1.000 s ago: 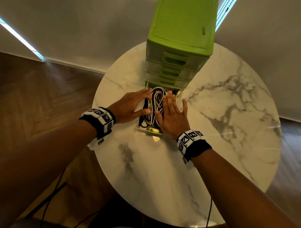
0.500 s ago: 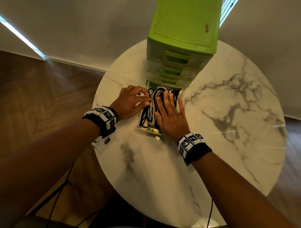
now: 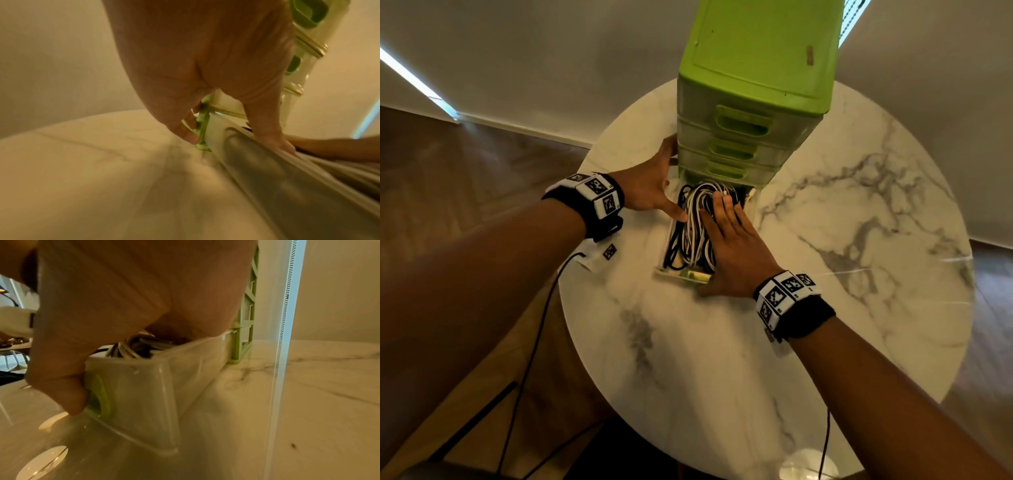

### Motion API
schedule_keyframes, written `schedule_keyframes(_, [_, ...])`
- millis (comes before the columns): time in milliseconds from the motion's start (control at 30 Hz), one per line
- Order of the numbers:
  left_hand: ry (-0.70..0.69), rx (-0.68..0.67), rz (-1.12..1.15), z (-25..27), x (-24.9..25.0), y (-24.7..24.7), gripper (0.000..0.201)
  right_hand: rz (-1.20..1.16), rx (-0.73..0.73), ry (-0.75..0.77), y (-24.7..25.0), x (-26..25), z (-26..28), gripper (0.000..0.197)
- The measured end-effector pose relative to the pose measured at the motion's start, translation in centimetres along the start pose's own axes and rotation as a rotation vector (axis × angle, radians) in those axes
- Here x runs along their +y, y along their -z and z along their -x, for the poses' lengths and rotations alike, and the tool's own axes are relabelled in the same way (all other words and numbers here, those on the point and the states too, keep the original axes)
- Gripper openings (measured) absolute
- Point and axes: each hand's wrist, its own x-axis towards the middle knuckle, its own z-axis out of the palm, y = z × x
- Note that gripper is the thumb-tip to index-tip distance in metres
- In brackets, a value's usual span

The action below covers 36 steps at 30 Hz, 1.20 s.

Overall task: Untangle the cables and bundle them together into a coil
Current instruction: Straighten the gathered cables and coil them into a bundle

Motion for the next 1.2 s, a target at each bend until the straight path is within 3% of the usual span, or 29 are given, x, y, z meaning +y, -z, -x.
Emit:
schedule_keyframes(167, [0.006, 0.002, -0.011, -0.2, -0.4, 0.9, 0.115, -0.046, -0.017, -0.023, 1.3, 1.0, -1.5, 0.150])
schedule_keyframes(333, [0.031, 0.028, -0.018, -0.3, -0.3, 1.2, 0.094, -0.122, 0.055, -0.032, 2.4, 2.4, -3.0, 0.145])
schedule_keyframes(467, [0.024, 0.198, -0.162, -0.7, 0.5, 0.1, 0.086, -0.139, 0.094, 0.013, 1.9, 2.7, -3.0, 0.142])
schedule_keyframes(633, [0.012, 0.334, -0.246, -1.4, 0.4, -0.6, 0.088, -0.050, 0.168, 0.044, 0.9, 2.1, -1.3, 0.118])
schedule_keyframes(800, [-0.026, 0.345, -0.235, -1.5, 0.7, -0.3, 0.084, 0.042, 0.443, 0.129, -1.5, 0.8, 1.0, 0.076])
schedule_keyframes(967, [-0.036, 0.307, -0.271, -1.6, 0.7, 0.5, 0.080, 0.093, 0.502, 0.051, 0.8, 1.6, -1.2, 0.058])
schedule_keyframes(1067, [-0.013, 0.275, -0.285, -1.6, 0.9, 0.7, 0.078, 0.051, 0.620, 0.018, 0.8, 0.9, -1.5, 0.041])
schedule_keyframes(1200, [0.014, 0.249, -0.252, -1.8, 0.6, 0.4, 0.079, -0.048, 0.630, 0.044, 0.0, 1.5, 0.4, 0.040])
